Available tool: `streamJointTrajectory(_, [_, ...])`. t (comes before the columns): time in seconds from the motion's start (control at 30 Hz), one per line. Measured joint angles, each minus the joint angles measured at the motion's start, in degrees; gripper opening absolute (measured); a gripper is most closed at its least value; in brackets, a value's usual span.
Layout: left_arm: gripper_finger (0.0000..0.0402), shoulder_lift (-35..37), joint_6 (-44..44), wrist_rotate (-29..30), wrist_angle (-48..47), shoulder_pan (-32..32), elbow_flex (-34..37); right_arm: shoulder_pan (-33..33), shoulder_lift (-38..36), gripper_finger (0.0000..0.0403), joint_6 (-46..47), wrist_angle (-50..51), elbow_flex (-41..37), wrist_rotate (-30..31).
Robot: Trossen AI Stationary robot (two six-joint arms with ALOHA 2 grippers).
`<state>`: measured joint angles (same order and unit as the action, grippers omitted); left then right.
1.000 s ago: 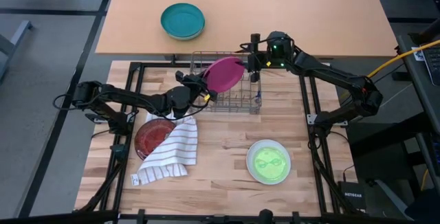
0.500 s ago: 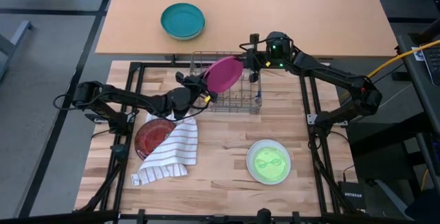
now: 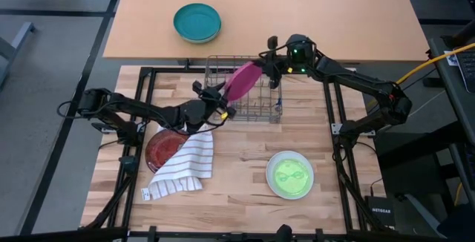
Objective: Sort dishes
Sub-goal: Put the pink plate in the dish rack
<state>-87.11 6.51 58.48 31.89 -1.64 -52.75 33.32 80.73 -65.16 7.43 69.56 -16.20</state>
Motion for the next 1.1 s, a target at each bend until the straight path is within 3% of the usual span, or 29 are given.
streamJointTrajectory(0.2, [0.0145,0.13,6.27,1.25,0.67,-3.45,-0.07,0.04,0.11,0.0012,-6.32,0.99,-0.22,0.13])
streamJointTrajectory(0.4, [0.0154,0.13,12.85,1.21,0.70,-6.40,-0.07,0.04,0.31,0.0013,-12.81,2.80,-0.20,-0.13])
streamJointTrajectory(0.73, [0.0155,0.11,13.14,2.44,0.05,-7.90,-0.07,-0.38,2.97,0.0015,-23.70,1.88,-0.15,-9.15])
streamJointTrajectory(1.1, [0.0155,0.11,13.02,4.23,-0.01,-7.90,-0.07,-2.34,6.43,0.0014,-33.16,-3.36,-0.13,-10.31])
